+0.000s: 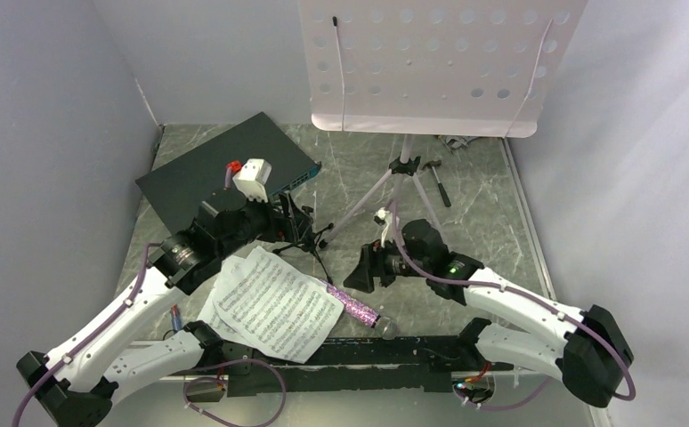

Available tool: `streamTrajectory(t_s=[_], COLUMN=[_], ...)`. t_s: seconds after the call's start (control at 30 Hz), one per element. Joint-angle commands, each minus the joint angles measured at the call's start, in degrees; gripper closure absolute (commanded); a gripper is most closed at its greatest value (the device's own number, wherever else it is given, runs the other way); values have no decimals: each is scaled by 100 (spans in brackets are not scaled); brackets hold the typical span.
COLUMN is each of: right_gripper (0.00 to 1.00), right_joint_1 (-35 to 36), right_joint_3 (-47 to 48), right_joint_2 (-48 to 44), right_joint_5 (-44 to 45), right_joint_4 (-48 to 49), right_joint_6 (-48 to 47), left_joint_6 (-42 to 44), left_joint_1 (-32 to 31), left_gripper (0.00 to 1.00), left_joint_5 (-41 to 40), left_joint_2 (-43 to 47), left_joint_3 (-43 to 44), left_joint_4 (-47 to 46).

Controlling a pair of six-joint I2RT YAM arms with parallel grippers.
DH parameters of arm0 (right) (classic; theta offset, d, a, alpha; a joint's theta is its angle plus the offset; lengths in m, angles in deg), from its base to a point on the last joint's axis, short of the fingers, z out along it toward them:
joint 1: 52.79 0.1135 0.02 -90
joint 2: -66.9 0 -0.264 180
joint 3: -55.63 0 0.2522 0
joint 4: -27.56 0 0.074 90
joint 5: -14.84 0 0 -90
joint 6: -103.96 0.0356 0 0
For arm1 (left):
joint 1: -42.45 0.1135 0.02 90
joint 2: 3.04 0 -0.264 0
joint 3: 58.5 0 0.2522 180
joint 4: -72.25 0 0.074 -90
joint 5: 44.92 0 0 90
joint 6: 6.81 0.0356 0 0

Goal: Set up the instrument practice props

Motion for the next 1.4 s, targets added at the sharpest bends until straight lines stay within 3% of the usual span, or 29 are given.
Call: streamTrajectory(t_s=[0.0, 0.8, 1.37], right_gripper=[25, 64, 73], right_joint_1=[261, 1338, 1617], right_joint_3=[-42, 843, 1112], right_joint_2=[332, 2331, 2899], right_joint_5=[390, 743, 875], right_joint_4=[602, 569, 631], right_joint_6=[-122, -53, -111], left_joint_6=[-115, -217, -183], left_joint_1=[1, 2, 0], left_gripper=[7, 6, 7], left_joint_5=[-151, -188, -296], left_joint_2=[205, 257, 331], left_joint_3=[-87, -338, -273], left_joint_4=[-128, -105, 17])
